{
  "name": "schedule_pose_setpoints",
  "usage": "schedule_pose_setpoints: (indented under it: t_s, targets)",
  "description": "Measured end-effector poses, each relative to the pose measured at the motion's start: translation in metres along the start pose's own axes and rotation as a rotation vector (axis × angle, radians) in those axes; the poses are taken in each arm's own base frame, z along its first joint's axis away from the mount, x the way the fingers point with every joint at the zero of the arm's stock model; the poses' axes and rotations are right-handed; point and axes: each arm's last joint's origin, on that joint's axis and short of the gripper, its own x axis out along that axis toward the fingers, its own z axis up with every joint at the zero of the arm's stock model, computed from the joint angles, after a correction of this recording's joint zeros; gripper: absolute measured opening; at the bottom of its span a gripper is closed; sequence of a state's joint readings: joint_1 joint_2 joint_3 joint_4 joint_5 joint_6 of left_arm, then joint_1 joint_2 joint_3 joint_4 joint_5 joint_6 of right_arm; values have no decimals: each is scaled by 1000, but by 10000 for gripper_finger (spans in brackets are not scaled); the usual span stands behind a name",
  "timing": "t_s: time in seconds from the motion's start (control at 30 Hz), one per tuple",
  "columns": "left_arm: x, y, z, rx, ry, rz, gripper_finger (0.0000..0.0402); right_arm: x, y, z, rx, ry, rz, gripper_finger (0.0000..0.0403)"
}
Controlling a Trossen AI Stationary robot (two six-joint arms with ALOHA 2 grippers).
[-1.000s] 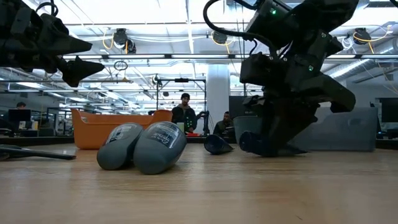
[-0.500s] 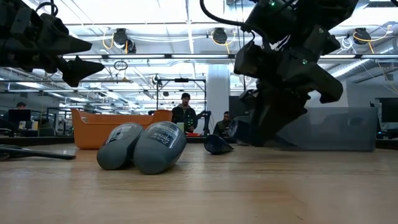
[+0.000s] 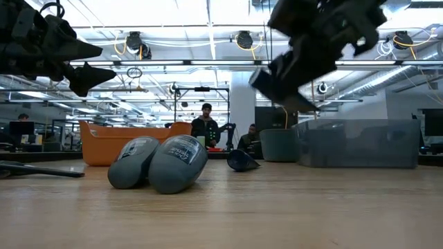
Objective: Pick & Place Travel size toiletries
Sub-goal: Put the blue shaving cream into the black bin
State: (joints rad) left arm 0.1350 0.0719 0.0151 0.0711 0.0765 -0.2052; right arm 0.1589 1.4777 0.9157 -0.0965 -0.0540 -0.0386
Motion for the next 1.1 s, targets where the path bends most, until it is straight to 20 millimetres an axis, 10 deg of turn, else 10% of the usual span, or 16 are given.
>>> schedule_pose_setpoints:
  t_s: [0.43,1.1]
  targets:
    - [0,0,0,0,0,0,328,-56,0,-6,15,-175,-63,88]
    - [0,0,0,0,0,-1,328,-54,-1,-31,74,-226,-92,88]
